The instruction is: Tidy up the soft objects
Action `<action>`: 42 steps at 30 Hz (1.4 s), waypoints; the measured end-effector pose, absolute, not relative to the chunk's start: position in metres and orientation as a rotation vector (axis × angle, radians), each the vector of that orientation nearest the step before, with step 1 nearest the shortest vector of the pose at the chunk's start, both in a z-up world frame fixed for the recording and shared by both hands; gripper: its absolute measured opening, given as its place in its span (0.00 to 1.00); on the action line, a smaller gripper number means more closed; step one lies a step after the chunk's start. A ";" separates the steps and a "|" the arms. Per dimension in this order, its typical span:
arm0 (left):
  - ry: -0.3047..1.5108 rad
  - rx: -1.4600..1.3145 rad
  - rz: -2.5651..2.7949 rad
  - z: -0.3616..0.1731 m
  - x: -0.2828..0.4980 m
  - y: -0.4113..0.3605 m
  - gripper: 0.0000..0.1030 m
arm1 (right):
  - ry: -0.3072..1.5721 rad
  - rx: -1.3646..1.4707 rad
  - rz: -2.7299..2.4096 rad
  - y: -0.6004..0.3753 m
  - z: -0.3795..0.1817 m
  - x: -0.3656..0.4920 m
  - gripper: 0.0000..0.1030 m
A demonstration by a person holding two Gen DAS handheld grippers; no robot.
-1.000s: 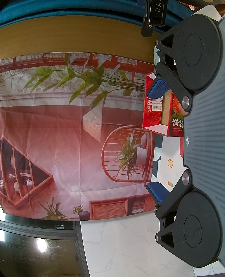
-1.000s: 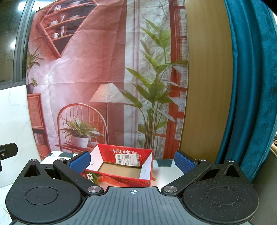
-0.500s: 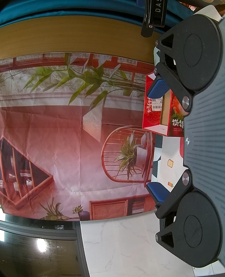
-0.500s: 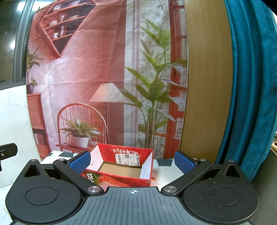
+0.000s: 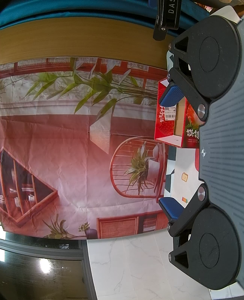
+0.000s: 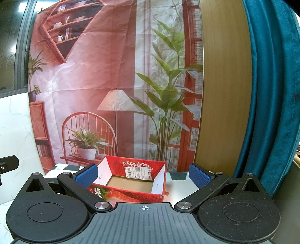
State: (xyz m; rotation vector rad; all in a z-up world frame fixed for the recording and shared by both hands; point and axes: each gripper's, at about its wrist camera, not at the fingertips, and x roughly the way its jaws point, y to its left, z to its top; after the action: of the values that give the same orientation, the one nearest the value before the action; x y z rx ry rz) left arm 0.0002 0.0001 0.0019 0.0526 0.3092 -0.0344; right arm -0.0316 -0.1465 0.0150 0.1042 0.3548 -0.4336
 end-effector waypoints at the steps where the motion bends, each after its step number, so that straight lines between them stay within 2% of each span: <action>1: 0.310 0.053 -0.036 0.002 0.000 0.000 1.00 | 0.355 0.104 -0.433 -0.147 0.015 -0.032 1.00; 18: 0.306 0.030 -0.042 -0.003 0.002 0.002 1.00 | 0.359 0.127 -0.395 -0.147 0.009 -0.029 1.00; 23: 0.320 0.043 -0.010 -0.017 0.014 0.007 1.00 | 0.335 0.200 -0.320 -0.154 -0.016 -0.027 1.00; 30: 0.406 0.050 -0.010 -0.060 0.036 0.013 1.00 | 0.346 0.260 -0.307 -0.165 -0.057 -0.017 1.00; 42: 0.564 0.035 -0.068 -0.135 0.069 0.025 0.98 | 0.557 0.269 -0.310 -0.168 -0.136 0.011 1.00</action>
State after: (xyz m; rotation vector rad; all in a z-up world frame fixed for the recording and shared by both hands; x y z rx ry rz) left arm 0.0688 0.0245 -0.1348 0.0347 0.5641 -0.0683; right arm 0.0106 -0.1682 -0.1356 0.2695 0.5573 -0.3103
